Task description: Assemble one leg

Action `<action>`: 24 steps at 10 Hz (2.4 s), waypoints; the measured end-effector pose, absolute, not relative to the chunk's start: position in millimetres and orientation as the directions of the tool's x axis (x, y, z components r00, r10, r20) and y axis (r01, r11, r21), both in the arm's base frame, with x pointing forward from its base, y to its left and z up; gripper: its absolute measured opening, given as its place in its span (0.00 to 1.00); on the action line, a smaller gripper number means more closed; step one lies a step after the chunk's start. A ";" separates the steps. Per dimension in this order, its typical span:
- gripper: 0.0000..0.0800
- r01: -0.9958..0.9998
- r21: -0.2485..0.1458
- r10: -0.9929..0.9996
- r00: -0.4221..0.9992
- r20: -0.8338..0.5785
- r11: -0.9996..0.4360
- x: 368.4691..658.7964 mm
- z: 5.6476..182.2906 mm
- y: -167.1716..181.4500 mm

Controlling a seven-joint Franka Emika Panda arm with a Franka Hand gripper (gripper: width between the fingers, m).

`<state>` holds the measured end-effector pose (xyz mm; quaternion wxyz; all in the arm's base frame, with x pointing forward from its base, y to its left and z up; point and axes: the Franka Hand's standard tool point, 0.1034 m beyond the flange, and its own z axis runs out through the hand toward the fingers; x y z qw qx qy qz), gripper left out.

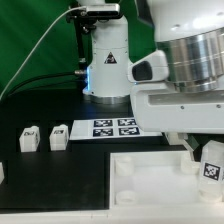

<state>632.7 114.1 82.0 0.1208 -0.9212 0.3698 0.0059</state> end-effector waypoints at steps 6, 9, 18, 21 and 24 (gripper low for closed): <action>0.42 -0.937 -0.192 -0.910 0.334 -0.246 -0.292 633.6 81.7 109.4; 0.71 -0.817 -0.223 -0.804 0.569 -0.173 -0.531 633.3 83.4 112.4; 0.81 0.092 -0.158 0.077 0.992 0.098 -0.983 640.7 87.0 107.3; 0.69 0.111 -0.154 0.095 0.990 0.108 -0.982 641.7 84.9 104.7; 0.36 0.053 -0.163 0.037 0.994 0.099 -0.985 641.6 84.9 105.4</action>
Offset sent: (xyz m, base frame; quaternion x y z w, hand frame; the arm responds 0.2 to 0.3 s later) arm -0.0034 0.0054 -0.0056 0.0317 -0.0248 0.3633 0.9308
